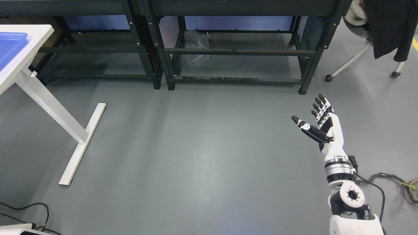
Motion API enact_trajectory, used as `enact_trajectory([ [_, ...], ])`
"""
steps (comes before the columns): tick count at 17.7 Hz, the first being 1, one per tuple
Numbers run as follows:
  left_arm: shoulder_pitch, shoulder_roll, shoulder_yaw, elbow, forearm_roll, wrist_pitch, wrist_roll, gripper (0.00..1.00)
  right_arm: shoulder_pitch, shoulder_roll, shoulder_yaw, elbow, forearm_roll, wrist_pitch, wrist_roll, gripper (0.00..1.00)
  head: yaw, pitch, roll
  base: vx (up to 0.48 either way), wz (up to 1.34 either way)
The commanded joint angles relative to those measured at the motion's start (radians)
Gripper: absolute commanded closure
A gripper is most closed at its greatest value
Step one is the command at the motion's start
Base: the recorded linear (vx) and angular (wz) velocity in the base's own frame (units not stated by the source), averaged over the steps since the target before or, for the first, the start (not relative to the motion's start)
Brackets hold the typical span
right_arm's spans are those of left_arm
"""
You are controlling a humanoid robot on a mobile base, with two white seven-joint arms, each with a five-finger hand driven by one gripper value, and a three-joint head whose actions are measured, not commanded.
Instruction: Pick pink block from left shelf to tray
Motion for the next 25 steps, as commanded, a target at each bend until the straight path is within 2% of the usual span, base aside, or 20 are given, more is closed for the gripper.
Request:
enact_trajectory([
  [1,0.02,0.017,0.0,-0.017,0.0,0.001,0.0,0.0,-0.028,-0.017,0.003,0.0,0.0,0.002,-0.001,0.01,0.0,0.0,0.0,0.0,0.0],
  [21,0.02,0.017,0.0,-0.017,0.0,0.001,0.0,0.0,-0.025,-0.017,-0.009,0.002,-0.003,-0.032,-0.006,0.0,0.0,0.0,0.0,0.0,0.0],
  [23,0.02,0.017,0.0,-0.017,0.0,0.001,0.0,0.0,-0.025,-0.017,-0.008,0.002,0.023,-0.039,-0.015,0.01,0.0,0.0,0.0,0.0,0.0],
  [25,0.02,0.017,0.0,-0.017,0.0,0.001,0.0,0.0,-0.034,-0.017,-0.011,0.002,0.156,-0.035,-0.07,0.01,0.0,0.0,0.0,0.031,0.0],
])
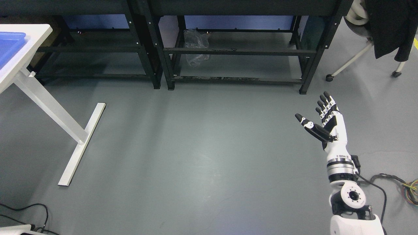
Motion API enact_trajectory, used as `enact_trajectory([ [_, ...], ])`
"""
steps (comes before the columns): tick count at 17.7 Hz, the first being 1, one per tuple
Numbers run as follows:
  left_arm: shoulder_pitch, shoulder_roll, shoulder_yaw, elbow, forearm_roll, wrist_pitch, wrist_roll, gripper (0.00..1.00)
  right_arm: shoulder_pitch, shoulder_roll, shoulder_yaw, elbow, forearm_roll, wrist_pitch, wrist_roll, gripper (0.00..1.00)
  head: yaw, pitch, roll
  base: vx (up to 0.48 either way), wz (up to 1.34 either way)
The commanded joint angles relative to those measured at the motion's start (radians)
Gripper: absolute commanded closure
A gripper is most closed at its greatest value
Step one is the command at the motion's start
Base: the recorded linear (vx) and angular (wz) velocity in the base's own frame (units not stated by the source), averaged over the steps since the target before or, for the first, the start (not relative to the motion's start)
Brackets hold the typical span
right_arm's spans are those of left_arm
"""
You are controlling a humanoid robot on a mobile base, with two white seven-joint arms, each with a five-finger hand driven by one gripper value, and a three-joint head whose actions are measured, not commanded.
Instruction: Pick pink block from left shelf to tray
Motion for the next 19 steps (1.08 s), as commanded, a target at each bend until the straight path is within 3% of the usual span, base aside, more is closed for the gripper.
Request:
enact_trajectory([
  [1,0.02,0.017,0.0,-0.017,0.0,-0.001,0.0,0.0,-0.041,-0.017,0.002,0.002,0.233,0.008,-0.082,0.01,0.0,0.0,0.0,0.057,0.0],
  [3,0.02,0.017,0.0,-0.017,0.0,0.001,0.0,0.0,-0.051,-0.017,0.008,0.001,0.383,0.03,-0.132,0.01,0.0,0.0,0.0,0.071,0.0],
  [7,0.02,0.017,0.0,-0.017,0.0,0.001,0.0,0.0,-0.061,-0.017,0.011,-0.002,0.546,0.015,-0.126,0.01,0.0,0.0,0.0,0.12,-0.02],
  [14,0.02,0.017,0.0,-0.017,0.0,0.001,0.0,0.0,-0.071,-0.017,0.086,-0.041,1.117,0.013,-0.126,0.01,0.0,0.0,0.0,0.175,-0.04],
  [16,0.02,0.017,0.0,-0.017,0.0,0.001,0.0,0.0,-0.068,-0.018,0.088,-0.042,1.143,-0.007,-0.139,0.01,0.0,0.0,0.0,0.15,-0.09],
  [18,0.02,0.017,0.0,-0.017,0.0,0.001,0.0,0.0,-0.058,-0.034,0.085,-0.056,1.117,-0.124,-0.155,0.01,0.0,0.0,0.0,0.181,-0.09],
  [19,0.02,0.017,0.0,-0.017,0.0,0.001,0.0,0.0,-0.06,-0.035,0.086,-0.056,1.14,-0.119,-0.157,0.01,0.0,0.0,0.0,0.132,-0.06],
])
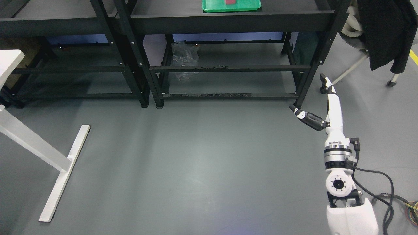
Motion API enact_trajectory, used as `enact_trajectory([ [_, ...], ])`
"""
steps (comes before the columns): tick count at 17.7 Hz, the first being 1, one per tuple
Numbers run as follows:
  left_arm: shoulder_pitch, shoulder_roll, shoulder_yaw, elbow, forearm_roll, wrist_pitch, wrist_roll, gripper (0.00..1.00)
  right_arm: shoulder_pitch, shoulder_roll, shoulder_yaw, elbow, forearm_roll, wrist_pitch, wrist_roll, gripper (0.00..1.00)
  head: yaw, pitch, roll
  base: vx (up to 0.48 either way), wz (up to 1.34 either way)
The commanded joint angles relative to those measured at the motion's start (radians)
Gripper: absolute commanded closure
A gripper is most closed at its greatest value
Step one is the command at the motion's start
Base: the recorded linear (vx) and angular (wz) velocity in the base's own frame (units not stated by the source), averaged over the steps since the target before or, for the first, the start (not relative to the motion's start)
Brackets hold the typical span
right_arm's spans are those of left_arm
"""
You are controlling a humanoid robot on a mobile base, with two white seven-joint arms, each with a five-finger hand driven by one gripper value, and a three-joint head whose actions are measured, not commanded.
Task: Pick pink block from left shelf to tray
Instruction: 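Raise the right hand toward the green tray on the shelf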
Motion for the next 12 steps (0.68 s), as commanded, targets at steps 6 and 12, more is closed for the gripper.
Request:
enact_trajectory([
  [6,0.02,0.017,0.0,-0.017,0.0,0.001,0.0,0.0,0.005,-0.035,0.153,-0.021,1.048,0.13,-0.09,0.02,0.0,0.0,0.0,0.118,0.04],
  [12,0.02,0.017,0.0,-0.017,0.0,0.001,0.0,0.0,0.015,-0.017,0.152,-0.022,0.918,0.136,-0.087,0.01,0.0,0.0,0.0,0.135,0.16],
])
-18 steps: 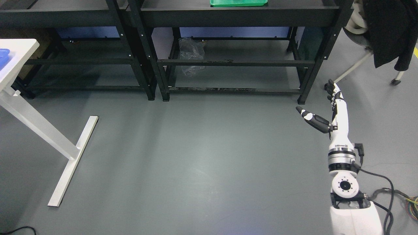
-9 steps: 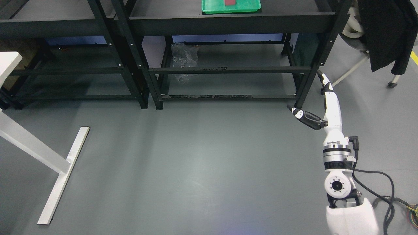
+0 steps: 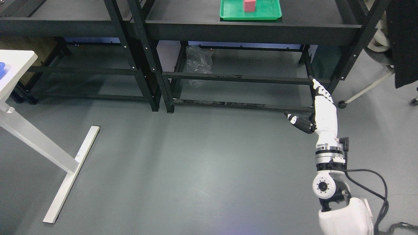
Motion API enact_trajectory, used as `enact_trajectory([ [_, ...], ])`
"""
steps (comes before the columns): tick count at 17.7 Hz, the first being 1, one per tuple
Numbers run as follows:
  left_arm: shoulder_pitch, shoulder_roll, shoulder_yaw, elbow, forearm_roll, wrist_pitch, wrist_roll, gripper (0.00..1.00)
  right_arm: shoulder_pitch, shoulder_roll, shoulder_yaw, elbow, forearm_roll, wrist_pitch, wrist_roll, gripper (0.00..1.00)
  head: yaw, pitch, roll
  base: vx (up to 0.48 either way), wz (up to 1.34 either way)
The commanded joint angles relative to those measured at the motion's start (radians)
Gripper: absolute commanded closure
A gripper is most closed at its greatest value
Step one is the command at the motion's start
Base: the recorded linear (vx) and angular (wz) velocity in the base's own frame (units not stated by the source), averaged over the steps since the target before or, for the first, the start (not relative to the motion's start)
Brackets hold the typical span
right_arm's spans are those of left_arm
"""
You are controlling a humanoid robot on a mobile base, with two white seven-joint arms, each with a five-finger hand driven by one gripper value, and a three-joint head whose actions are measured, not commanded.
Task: Pick pink block from left shelf to tray
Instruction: 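Raise the right hand toward the green tray on the shelf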
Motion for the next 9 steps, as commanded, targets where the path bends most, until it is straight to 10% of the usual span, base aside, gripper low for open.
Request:
enact_trajectory([
  [1,0.02,0.017,0.0,-0.017,0.0,0.001,0.0,0.0,0.002,-0.007,0.057,-0.006,0.571,0.008,-0.004,0.01,0.0,0.0,0.0,0.182,0.07],
  [9,0.02,0.017,0.0,-0.017,0.0,0.001,0.0,0.0,-0.004,-0.007,0.057,-0.005,0.565,0.051,0.001,0.01,0.0,0.0,0.0,0.209,0.05],
])
